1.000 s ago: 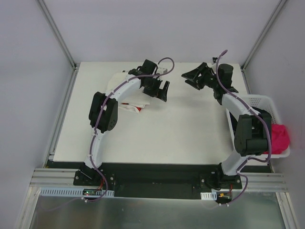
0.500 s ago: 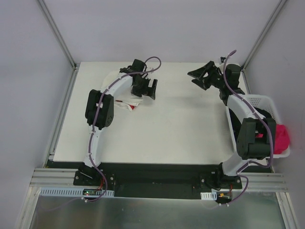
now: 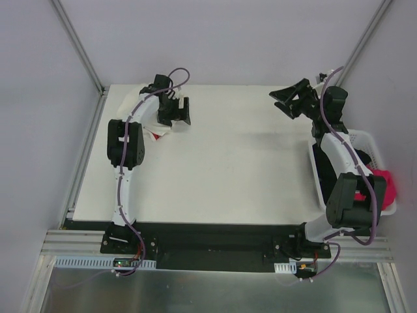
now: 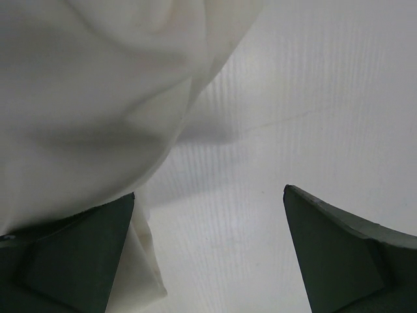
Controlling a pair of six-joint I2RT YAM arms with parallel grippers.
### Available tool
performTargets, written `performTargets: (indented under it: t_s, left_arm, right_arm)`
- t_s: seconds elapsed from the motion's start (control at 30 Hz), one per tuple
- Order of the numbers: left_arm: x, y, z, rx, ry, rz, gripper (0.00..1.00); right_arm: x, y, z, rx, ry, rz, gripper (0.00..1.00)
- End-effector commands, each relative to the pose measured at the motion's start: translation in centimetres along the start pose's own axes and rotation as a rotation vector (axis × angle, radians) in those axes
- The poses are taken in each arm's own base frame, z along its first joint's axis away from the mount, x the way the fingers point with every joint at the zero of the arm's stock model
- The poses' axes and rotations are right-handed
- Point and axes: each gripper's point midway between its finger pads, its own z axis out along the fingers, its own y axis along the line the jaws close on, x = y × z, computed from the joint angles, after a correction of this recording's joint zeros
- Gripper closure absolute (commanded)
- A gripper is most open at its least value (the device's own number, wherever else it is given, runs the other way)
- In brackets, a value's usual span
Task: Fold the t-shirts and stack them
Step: Put the neatly folded tshirt into the corner of the board with the left arm
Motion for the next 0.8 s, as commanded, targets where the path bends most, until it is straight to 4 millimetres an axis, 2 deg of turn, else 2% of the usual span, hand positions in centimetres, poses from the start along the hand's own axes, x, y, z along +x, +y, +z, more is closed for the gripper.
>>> performTargets:
  t_s: [0.0, 0.03, 0.13, 0.23, 0.27, 0.37, 0.47, 0.57, 0.63, 0.7, 0.73, 0.77]
  left_arm:
    - [-1.4, 6.4, 0.0, -0.116, -0.006, -0.112, 0.01]
    - [-2.6, 7.4, -0.8, -0.139, -0.039, -0.117, 0.01]
    - [-4.2, 8.9, -2.4, -0.156, -0.09, -0.15, 0.01]
    - [-5.4, 10.5, -3.4, -0.18, -0.128, -0.189, 0.01]
    - [-5.7, 11.8, -4.0, -0.19, -0.142, -0.214, 0.01]
    - [-7.0, 12.9, -4.8, -0.178, -0.179, -0.228, 0.01]
    - [-7.4, 13.1, -5.1, -0.169, -0.19, -0.221, 0.01]
    - [-7.3, 11.9, -5.3, -0.12, -0.185, -0.215, 0.01]
    - [-7.0, 10.2, -5.6, -0.064, -0.181, -0.193, 0.01]
    - [-8.1, 8.0, -7.4, -0.019, -0.238, -0.148, 0.01]
    - [-7.2, 6.6, -7.0, 0.012, -0.218, -0.13, 0.01]
    - [-8.0, 5.6, -9.4, 0.02, -0.269, -0.099, 0.01]
  right_arm:
    - [-0.8, 3.1, -1.5, -0.072, -0.031, -0.054, 0.25]
    - [-0.7, 3.1, -1.5, -0.07, -0.032, -0.053, 0.25]
    - [-0.6, 3.1, -2.1, -0.067, -0.041, -0.056, 0.25]
    - [-0.6, 3.5, -2.5, -0.073, -0.047, -0.063, 0.25]
    - [-0.5, 3.8, -2.7, -0.076, -0.047, -0.064, 0.25]
    - [-0.3, 4.1, -3.1, -0.075, -0.05, -0.071, 0.25]
    - [0.0, 4.2, -3.5, -0.069, -0.051, -0.077, 0.25]
    - [0.1, 4.2, -3.6, -0.068, -0.051, -0.076, 0.25]
    - [0.2, 4.1, -3.6, -0.066, -0.05, -0.076, 0.24]
    - [0.3, 4.2, -3.7, -0.066, -0.052, -0.077, 0.24]
    - [0.4, 4.2, -3.7, -0.065, -0.052, -0.077, 0.24]
    - [0.5, 4.2, -3.7, -0.067, -0.049, -0.079, 0.24]
